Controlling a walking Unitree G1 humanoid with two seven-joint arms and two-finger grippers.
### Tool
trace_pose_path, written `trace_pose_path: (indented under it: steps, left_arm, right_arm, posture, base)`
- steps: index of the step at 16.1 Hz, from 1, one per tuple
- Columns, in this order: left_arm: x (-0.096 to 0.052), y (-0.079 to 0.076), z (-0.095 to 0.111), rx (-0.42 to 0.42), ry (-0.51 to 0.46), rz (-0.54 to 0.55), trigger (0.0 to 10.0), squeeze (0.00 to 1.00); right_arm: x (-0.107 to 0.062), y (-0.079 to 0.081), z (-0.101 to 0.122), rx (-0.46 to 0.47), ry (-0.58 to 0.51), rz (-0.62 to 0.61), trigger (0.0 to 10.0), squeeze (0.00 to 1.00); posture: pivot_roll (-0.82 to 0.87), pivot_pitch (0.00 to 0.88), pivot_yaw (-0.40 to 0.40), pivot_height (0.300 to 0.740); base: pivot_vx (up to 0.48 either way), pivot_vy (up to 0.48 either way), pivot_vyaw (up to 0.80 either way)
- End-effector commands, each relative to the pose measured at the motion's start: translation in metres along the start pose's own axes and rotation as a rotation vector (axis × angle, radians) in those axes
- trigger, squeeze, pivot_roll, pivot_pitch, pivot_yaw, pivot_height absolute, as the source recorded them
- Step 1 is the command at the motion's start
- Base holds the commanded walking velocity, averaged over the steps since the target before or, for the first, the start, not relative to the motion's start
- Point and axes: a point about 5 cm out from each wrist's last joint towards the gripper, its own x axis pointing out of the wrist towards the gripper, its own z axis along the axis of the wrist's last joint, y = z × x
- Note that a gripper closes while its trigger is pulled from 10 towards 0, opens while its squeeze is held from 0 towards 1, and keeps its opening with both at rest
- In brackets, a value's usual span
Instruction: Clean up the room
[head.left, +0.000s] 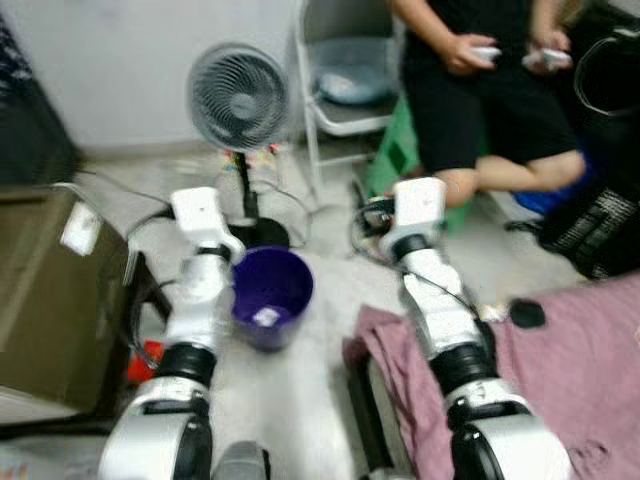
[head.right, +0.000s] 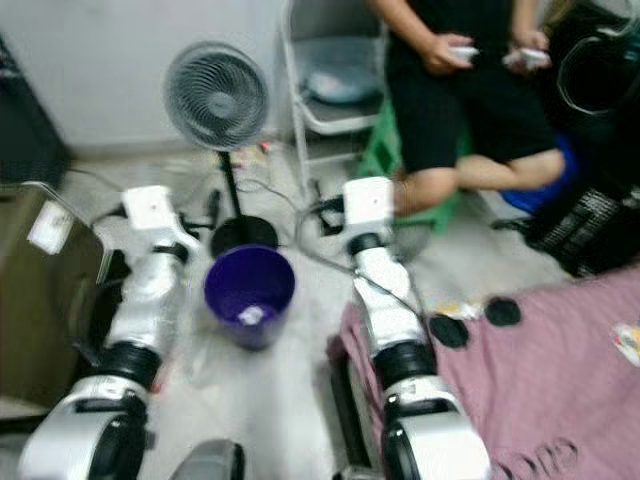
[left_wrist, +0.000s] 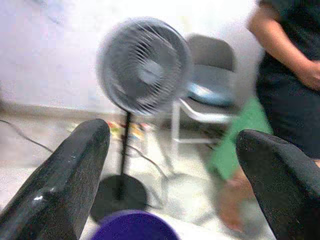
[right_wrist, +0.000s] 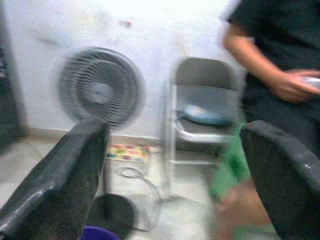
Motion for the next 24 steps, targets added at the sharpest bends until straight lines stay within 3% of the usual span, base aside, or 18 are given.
trace_pose_path:
  steps: [1, 9, 16, 24]
  left_arm:
    - [-0.0001, -0.0082, -0.0017, -0.01, 0.005, -0.018, 10.0, 0.0]
    - [0.0015, -0.0094, -0.0005, -0.015, 0.004, -0.021, 10.0, 0.0]
    - [0.0017, -0.0112, 0.0002, -0.021, -0.001, -0.041, 10.0, 0.0]
    - [0.0017, -0.0115, 0.0, -0.024, -0.001, -0.048, 10.0, 0.0]
  right_arm:
    - [0.001, -0.0081, 0.0016, -0.005, -0.005, -0.025, 10.0, 0.0]
    - [0.0025, -0.0089, 0.0026, 0.002, -0.007, -0.028, 10.0, 0.0]
    - [0.0026, -0.0087, 0.0027, 0.007, -0.008, -0.031, 10.0, 0.0]
    - [0.0025, -0.0091, 0.0022, 0.011, -0.006, -0.034, 10.0, 0.0]
  posture:
    - [-0.03, 0.001, -0.031, 0.74]
    - [-0.03, 0.01, -0.033, 0.74]
    - [-0.03, 0.013, -0.031, 0.74]
    - [-0.03, 0.013, -0.031, 0.74]
  base:
    - [0.0, 0.0, 0.79]
    - [0.0, 0.0, 0.76]
    - [0.0, 0.0, 0.06]
    - [0.0, 0.0, 0.59]
